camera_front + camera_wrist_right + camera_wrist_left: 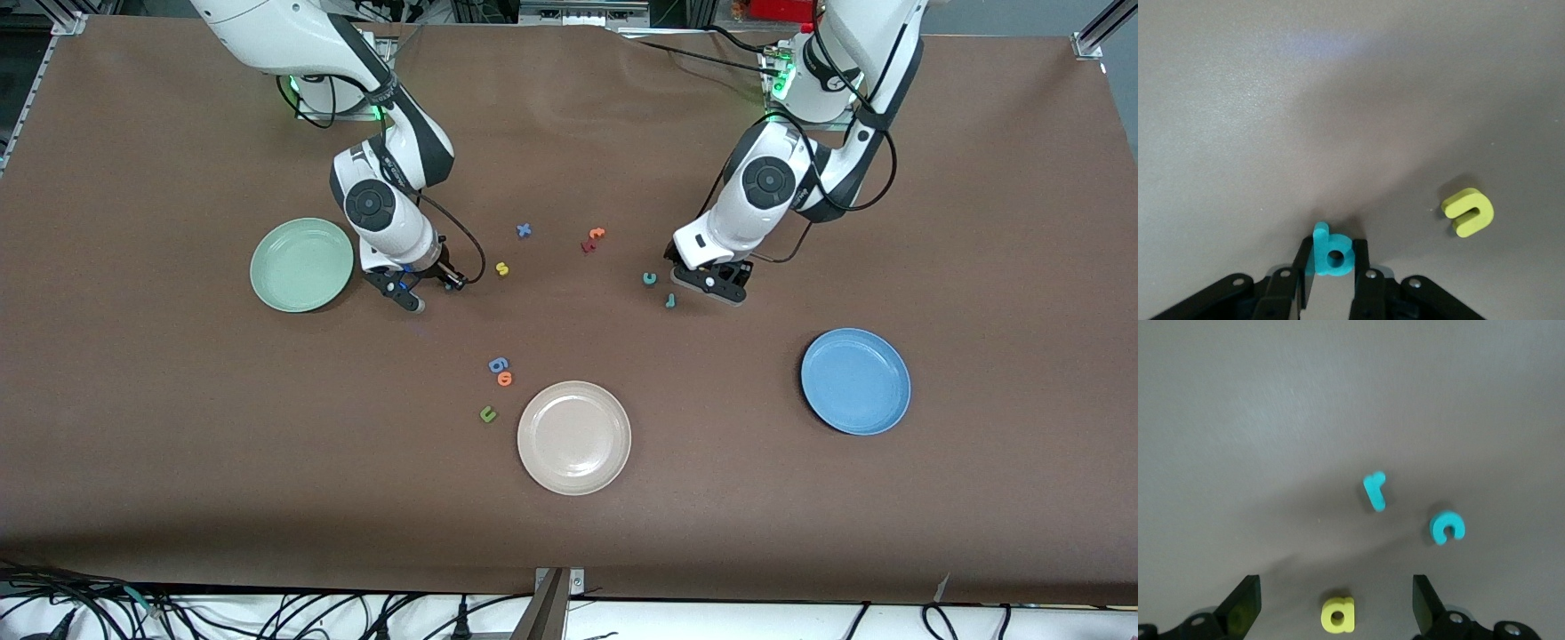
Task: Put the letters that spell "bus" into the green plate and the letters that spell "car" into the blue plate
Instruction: 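Drop the b on the green plate while the left gripper grasps the a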
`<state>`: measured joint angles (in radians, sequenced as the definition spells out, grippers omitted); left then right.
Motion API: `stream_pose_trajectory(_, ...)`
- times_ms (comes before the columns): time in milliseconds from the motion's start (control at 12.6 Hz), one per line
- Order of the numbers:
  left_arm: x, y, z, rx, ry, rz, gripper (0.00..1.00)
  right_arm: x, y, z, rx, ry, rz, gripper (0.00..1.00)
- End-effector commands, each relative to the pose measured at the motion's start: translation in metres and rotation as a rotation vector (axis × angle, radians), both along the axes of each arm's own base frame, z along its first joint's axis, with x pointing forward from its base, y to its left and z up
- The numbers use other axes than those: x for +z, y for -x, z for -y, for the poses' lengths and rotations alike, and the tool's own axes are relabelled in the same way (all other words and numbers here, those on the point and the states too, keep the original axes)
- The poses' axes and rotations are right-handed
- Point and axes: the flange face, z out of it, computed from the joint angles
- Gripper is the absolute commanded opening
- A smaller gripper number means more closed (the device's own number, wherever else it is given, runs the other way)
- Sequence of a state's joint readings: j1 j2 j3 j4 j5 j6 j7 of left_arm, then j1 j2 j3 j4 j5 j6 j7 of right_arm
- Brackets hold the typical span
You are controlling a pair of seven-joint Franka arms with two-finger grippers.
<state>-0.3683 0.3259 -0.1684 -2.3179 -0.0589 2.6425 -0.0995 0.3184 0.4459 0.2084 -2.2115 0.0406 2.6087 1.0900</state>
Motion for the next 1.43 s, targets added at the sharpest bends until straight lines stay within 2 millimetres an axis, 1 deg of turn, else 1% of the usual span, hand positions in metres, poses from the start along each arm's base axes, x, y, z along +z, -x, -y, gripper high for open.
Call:
stream_pose_trajectory(0,0.005,0.024,-0.006,-0.092,-0.034,0.030,0.99,0.029,-0.005,0.005,-0.003,0.018,-0.023,0.00)
stream_pose_trajectory(80,0.002,0.030,-0.009,-0.101,-0.038,0.033,0.99,0.054,-0.017,0.015,-0.001,0.040,-0.039,0.00)
stream_pose_trajectory(159,0.000,0.033,-0.011,-0.108,-0.041,0.028,0.99,0.078,-0.030,0.029,0.019,0.057,-0.053,0.00)
stream_pose_trajectory(239,-0.003,0.036,-0.012,-0.117,-0.044,0.022,0.99,0.096,-0.044,0.048,0.047,0.073,-0.081,0.00)
stream_pose_trajectory(398,-0.013,0.039,-0.012,-0.124,-0.052,0.000,0.98,0.115,-0.061,0.091,0.123,0.090,-0.151,0.00)
stream_pose_trajectory(477,-0.017,0.039,-0.012,-0.124,-0.053,-0.007,0.97,0.115,-0.066,0.121,0.175,0.089,-0.177,0.00)
stream_pose_trajectory(637,-0.022,0.040,-0.010,-0.129,-0.054,-0.014,0.93,0.109,-0.070,0.172,0.260,0.076,-0.225,0.00)
stream_pose_trajectory(796,-0.027,0.040,-0.007,-0.138,-0.052,-0.014,0.88,0.090,-0.065,0.220,0.340,0.053,-0.269,0.00)
stream_pose_trajectory(875,-0.031,0.044,-0.001,-0.148,-0.048,-0.009,0.86,0.081,-0.064,0.243,0.369,0.042,-0.286,0.00)
stream_pose_trajectory(1034,-0.039,0.046,0.001,-0.152,-0.044,-0.011,0.81,0.063,-0.059,0.272,0.410,0.026,-0.318,0.00)
stream_pose_trajectory(1114,-0.039,0.045,0.001,-0.150,-0.041,-0.007,0.78,0.052,-0.057,0.282,0.439,0.014,-0.340,0.01)
stream_pose_trajectory(1194,-0.039,0.043,0.002,-0.151,-0.039,-0.005,0.74,0.038,-0.053,0.297,0.448,0.001,-0.358,0.02)
stream_pose_trajectory(1273,-0.040,0.042,0.004,-0.152,-0.038,-0.005,0.71,0.028,-0.050,0.307,0.458,-0.006,-0.354,0.02)
stream_pose_trajectory(1353,-0.042,0.043,0.003,-0.152,-0.040,-0.009,0.68,0.019,-0.045,0.310,0.472,-0.007,-0.346,0.03)
